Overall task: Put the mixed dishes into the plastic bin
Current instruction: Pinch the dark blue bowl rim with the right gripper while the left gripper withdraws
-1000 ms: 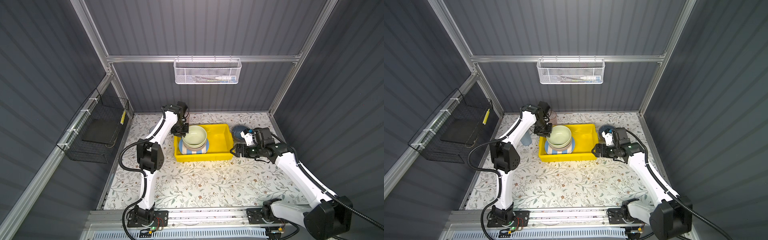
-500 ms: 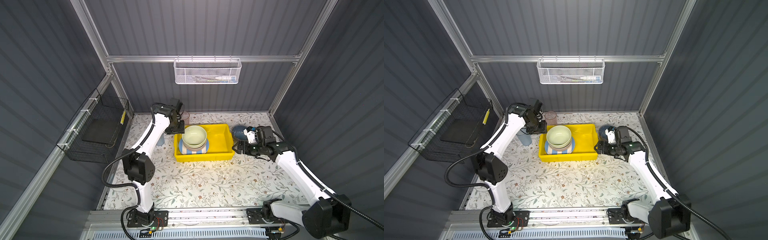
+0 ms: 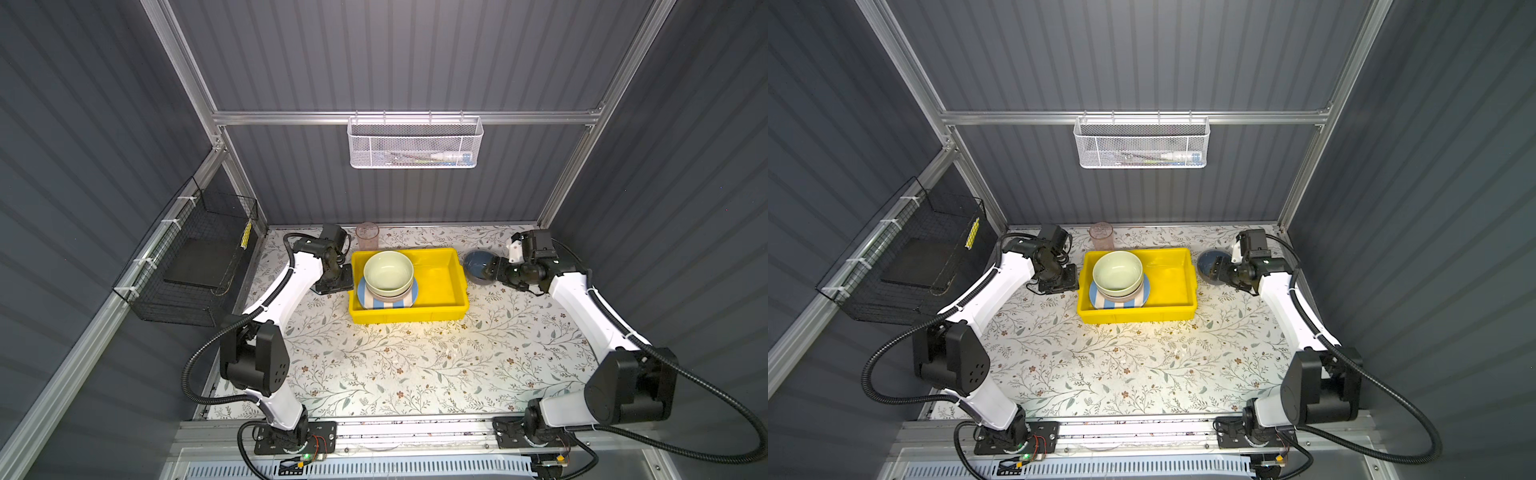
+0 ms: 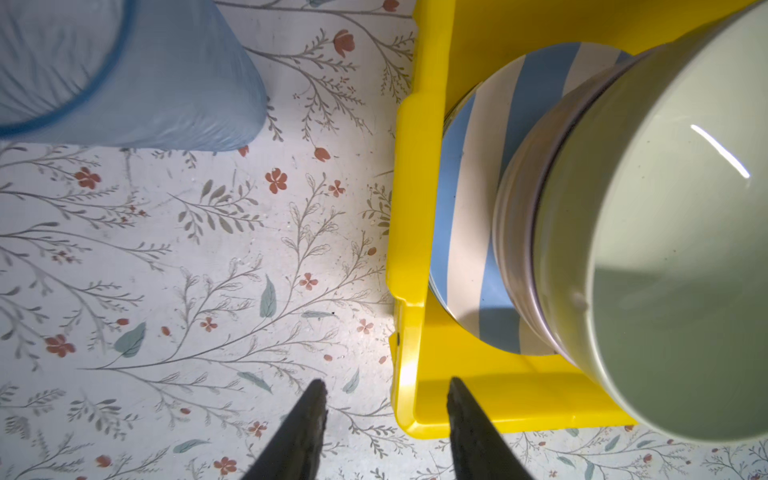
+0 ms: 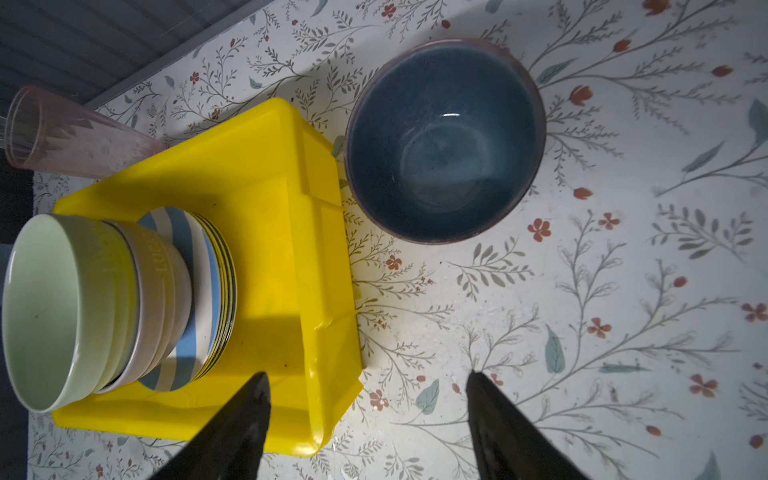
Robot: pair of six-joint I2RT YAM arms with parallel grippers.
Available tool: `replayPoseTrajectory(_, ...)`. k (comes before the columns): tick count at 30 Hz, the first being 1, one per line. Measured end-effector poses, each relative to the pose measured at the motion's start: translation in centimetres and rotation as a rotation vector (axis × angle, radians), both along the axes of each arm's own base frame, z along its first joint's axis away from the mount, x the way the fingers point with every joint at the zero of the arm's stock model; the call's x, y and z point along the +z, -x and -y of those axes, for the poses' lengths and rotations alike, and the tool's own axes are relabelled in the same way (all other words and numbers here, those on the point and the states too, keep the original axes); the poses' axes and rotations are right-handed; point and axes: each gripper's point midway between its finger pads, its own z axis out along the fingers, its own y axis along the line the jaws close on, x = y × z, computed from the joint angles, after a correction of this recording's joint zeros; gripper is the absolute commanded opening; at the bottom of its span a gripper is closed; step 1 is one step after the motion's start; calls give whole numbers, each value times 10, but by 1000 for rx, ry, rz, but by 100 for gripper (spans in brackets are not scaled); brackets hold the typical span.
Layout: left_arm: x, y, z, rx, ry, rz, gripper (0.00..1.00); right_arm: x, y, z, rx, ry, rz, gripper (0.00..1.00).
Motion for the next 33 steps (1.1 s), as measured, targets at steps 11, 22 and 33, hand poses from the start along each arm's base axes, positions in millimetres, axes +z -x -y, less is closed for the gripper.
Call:
replayPoseTrajectory(11, -18, 1, 8, -15, 48, -2, 46, -37, -34, 38, -89, 53, -86, 52)
replayPoseTrajectory(22, -19, 6, 4, -7, 53, -8, 47, -73, -71, 67, -160, 109, -148, 40)
replayPoseTrajectory(33, 2, 6, -5, 11, 67, 45, 51, -112, -93, 69, -161, 116, -213, 30)
